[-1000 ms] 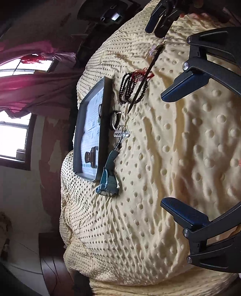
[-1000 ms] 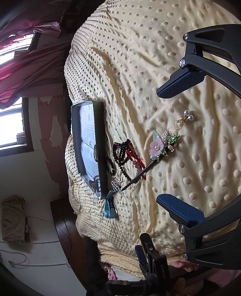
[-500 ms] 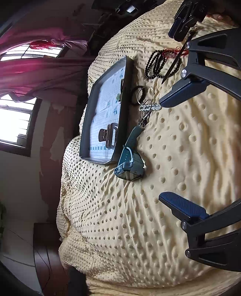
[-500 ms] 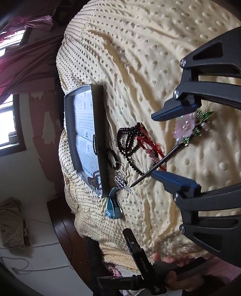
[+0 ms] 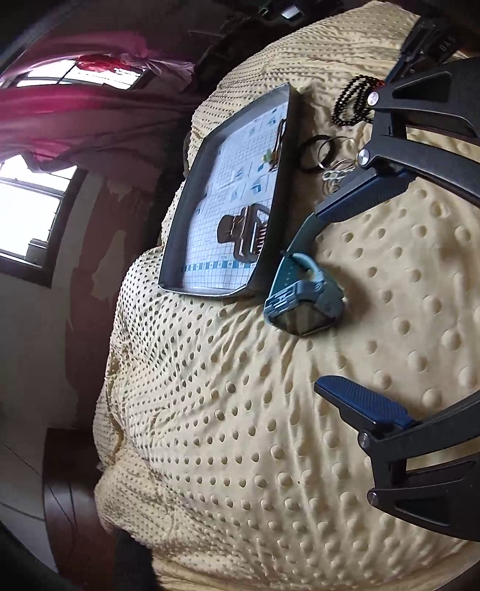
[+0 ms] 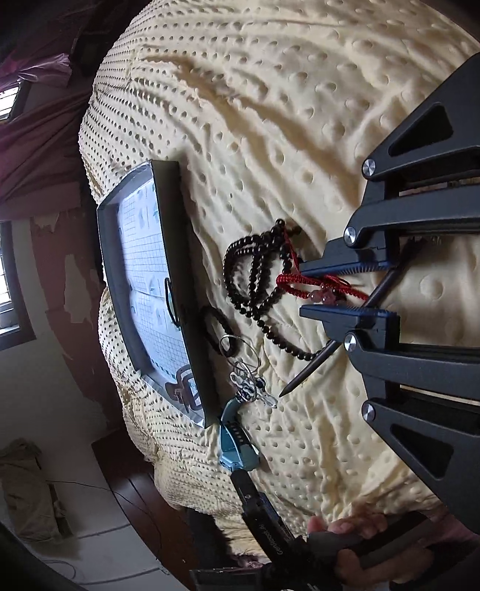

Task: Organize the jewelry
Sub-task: 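Grasp the red tassel with the right gripper while the left gripper grasps the teal watch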

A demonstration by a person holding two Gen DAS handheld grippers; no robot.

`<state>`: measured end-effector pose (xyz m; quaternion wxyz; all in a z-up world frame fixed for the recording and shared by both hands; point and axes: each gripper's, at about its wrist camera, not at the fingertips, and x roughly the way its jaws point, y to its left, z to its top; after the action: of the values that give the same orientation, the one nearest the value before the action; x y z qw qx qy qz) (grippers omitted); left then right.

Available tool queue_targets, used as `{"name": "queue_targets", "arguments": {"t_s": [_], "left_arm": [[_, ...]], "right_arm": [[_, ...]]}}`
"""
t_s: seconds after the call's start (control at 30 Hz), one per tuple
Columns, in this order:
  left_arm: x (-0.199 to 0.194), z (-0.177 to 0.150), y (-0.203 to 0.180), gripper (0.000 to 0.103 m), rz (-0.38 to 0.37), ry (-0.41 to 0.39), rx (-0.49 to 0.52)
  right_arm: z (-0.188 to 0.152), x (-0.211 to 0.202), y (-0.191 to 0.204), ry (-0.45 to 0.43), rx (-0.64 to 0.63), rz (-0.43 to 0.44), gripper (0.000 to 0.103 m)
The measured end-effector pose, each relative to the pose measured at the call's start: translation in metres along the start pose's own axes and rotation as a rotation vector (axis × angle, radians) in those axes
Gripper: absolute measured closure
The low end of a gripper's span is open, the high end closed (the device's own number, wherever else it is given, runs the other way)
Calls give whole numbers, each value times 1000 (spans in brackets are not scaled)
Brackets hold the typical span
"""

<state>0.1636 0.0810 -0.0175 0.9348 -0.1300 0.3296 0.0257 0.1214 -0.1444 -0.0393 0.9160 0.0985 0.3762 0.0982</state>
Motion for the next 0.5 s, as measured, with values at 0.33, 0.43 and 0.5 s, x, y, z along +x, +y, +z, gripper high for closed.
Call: {"name": "queue_targets", "arguments": {"t_s": [0.33,0.43,0.5], "left_arm": [[27,3,1,49,10,79,-7],[29,1,-1,49,24,81,8],[29,1,-3,51,36,76,24]], "right_arm": [[7,12,19,-10,-36,43,99],[6,14,18,-4,-33,51,99],[5,16,18,3,-31,52,99]]}}
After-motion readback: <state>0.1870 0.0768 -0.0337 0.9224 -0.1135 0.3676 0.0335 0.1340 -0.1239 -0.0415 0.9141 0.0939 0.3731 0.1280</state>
